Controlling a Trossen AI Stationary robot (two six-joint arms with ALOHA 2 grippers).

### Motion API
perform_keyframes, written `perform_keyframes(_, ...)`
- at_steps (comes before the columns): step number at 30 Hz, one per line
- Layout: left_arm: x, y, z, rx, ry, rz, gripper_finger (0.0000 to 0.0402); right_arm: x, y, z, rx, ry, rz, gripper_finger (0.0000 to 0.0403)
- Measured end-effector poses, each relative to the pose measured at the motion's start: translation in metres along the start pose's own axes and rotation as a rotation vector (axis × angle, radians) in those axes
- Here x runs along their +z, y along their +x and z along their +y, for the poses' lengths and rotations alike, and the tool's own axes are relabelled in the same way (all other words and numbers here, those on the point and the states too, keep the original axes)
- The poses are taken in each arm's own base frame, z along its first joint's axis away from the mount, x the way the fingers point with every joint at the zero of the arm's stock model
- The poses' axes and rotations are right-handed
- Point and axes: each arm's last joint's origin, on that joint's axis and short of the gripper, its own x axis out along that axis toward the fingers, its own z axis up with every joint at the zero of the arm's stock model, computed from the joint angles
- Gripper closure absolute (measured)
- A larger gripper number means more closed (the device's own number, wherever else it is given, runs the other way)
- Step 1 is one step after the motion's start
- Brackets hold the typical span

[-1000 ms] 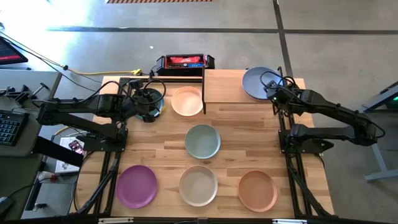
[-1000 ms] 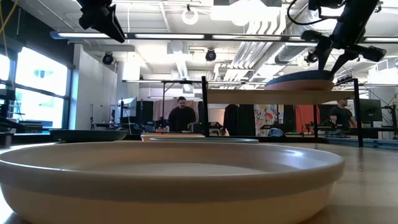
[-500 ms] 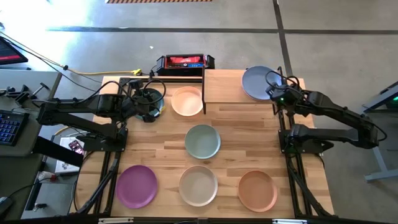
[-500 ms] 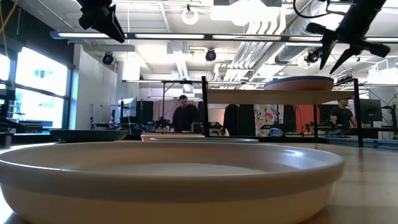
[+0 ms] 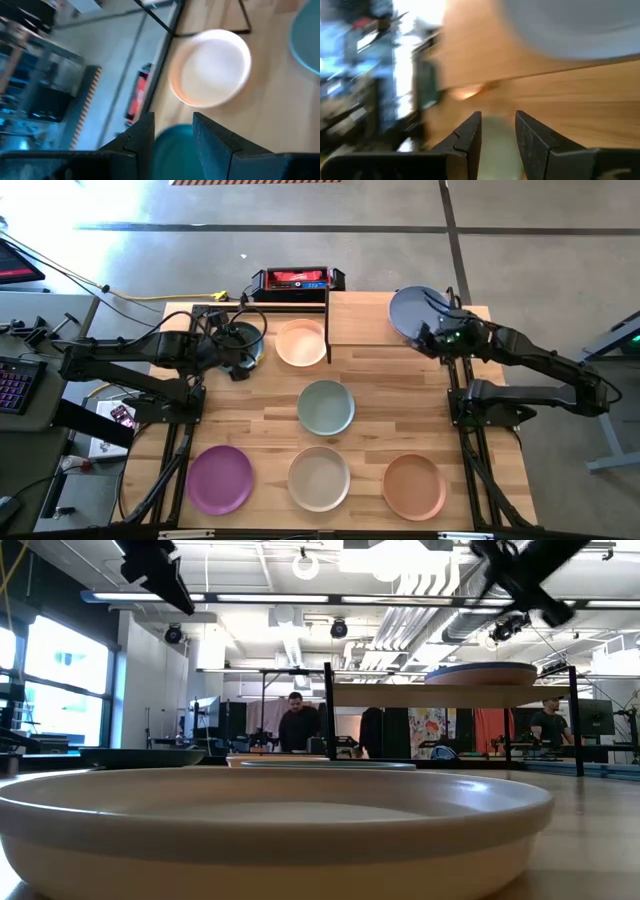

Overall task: Place and stack plates onto a shelf
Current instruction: Stack the green plate on top of the blue plate on the shelf

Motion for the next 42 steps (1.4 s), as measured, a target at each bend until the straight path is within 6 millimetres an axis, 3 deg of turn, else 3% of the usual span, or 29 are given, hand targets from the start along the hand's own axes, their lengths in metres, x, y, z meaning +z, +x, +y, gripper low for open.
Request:
perform_keyframes(7, -0.012, -0.001, -0.004, -0.099, -0.138, 0.105, 0.0281, -0.020, 0.010, 0.030, 0.235, -0.096, 0.087, 0.0304)
perform_keyframes(16, -0.026, 0.000, -0.008, -0.146, -0.220, 0.238, 0.0281, -0.070, 0.043, 0.043, 0.218, -0.212, 0.279, 0.0304)
perform_keyframes(28, -0.047, 0.025, -0.031, -0.189, -0.306, 0.401, 0.0281, -0.131, 0.077, 0.054, 0.286, -0.220, 0.411, 0.0304)
perform_keyframes(42, -0.048, 0.075, -0.035, -0.158, -0.383, 0.537, 0.0281, -0.152, 0.081, 0.053, 0.304, -0.300, 0.441, 0.0304)
